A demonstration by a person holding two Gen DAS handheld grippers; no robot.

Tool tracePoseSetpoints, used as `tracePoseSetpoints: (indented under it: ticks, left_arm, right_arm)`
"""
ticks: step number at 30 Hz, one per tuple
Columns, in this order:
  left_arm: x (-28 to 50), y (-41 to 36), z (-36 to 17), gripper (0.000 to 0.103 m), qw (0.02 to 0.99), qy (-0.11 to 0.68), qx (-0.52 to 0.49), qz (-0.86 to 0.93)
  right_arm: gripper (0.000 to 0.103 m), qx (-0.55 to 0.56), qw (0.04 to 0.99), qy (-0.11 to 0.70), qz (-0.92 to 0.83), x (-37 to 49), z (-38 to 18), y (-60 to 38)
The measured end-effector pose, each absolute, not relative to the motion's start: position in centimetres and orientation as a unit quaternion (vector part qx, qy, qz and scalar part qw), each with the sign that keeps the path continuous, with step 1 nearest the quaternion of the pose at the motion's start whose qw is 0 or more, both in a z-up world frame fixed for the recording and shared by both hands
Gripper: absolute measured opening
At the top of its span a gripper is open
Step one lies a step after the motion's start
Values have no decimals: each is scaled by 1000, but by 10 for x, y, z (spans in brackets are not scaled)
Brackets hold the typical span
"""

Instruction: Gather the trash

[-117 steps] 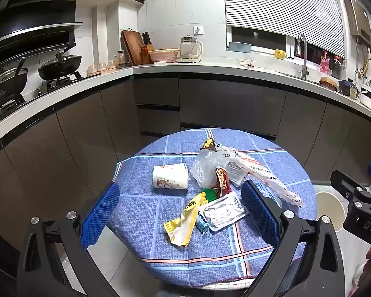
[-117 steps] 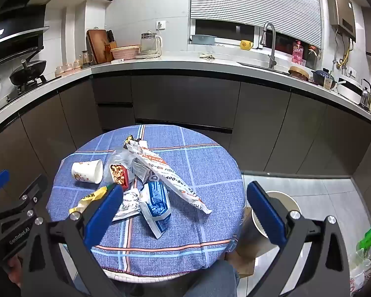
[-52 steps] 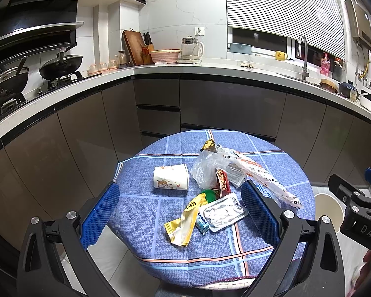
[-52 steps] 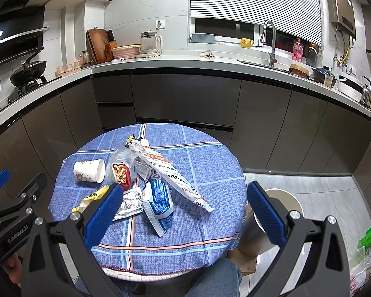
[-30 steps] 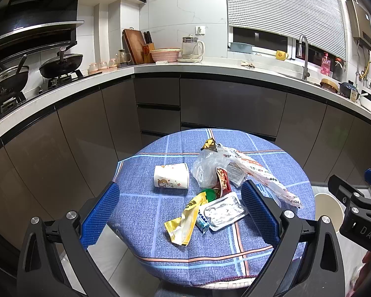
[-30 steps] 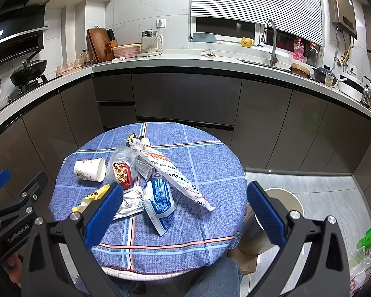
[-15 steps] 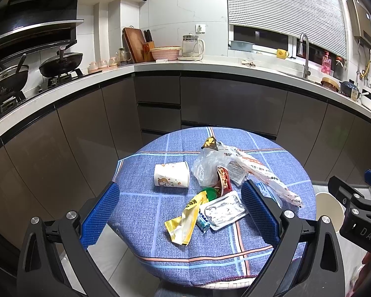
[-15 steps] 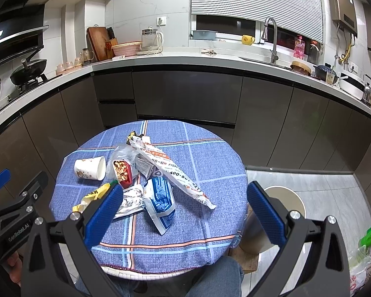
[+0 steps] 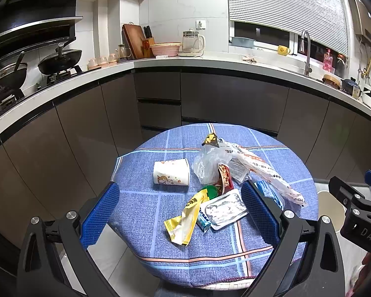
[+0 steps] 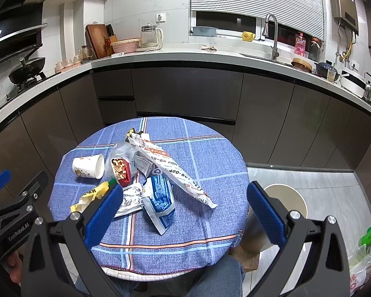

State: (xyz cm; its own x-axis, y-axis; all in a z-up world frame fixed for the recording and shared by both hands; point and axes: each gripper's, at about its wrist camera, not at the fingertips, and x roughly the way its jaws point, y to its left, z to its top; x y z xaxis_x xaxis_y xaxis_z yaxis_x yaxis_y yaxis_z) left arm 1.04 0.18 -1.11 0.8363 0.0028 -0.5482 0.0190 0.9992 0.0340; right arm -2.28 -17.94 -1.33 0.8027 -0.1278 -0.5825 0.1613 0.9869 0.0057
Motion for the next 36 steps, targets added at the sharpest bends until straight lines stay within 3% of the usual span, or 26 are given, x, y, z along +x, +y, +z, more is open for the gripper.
tracePoseSetpoints:
  ticks: [17, 24, 34, 36]
  left_arm:
    - [35, 22, -21, 94, 949, 312, -24, -23]
    - [52, 29, -53, 94, 925, 368, -47, -78]
    - [77, 35, -97, 92, 894, 433, -71, -87]
    - [82, 38, -102, 92, 893, 438, -74, -78]
  right_arm:
    - [100, 42, 952, 301, 19, -8, -31, -203]
    - [100, 38, 912, 401, 74, 15, -86, -195]
    - [99, 29, 902, 423, 86, 72, -128, -181]
    - [95, 33, 900, 425, 85, 81, -133, -184]
